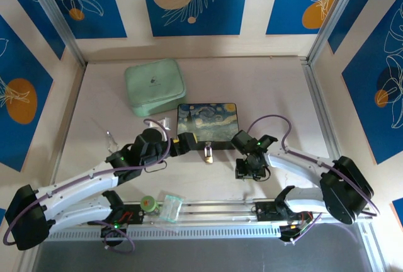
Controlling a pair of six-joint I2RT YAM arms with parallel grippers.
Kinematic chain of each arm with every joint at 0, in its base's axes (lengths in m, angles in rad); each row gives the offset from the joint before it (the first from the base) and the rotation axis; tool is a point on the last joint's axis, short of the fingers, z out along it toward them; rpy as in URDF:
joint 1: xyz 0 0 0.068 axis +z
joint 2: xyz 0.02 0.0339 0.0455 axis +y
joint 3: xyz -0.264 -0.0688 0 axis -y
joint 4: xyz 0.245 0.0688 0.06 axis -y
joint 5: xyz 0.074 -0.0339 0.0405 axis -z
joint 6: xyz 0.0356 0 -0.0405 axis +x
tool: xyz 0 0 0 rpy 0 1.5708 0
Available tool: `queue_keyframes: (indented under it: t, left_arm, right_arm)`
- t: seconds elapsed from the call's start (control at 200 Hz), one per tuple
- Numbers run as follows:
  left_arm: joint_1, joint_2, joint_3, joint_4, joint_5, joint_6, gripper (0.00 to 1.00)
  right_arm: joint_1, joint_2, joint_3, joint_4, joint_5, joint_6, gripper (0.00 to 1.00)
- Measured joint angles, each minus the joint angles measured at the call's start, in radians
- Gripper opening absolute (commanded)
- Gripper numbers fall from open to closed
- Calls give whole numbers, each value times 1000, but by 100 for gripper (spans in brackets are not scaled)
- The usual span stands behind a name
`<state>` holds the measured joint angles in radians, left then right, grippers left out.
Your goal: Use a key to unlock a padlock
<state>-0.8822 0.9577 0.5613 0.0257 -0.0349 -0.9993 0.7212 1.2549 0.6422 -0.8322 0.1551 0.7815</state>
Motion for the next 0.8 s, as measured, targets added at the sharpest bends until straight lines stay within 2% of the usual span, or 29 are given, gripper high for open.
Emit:
queue_keyframes:
  t: [0.245,0.485,0.8]
  left_arm:
    - [0,0,-21,39,0,-16,96]
    - [0,0,-33,45,-8,-17,97]
    - [0,-35,-57,46,-37,-18,96]
  right_arm:
    - [14,39,23,0,2,-5,27]
    - [29,102,54,-29,11,-7,27]
    - [32,143,77,-50,21,-8,32]
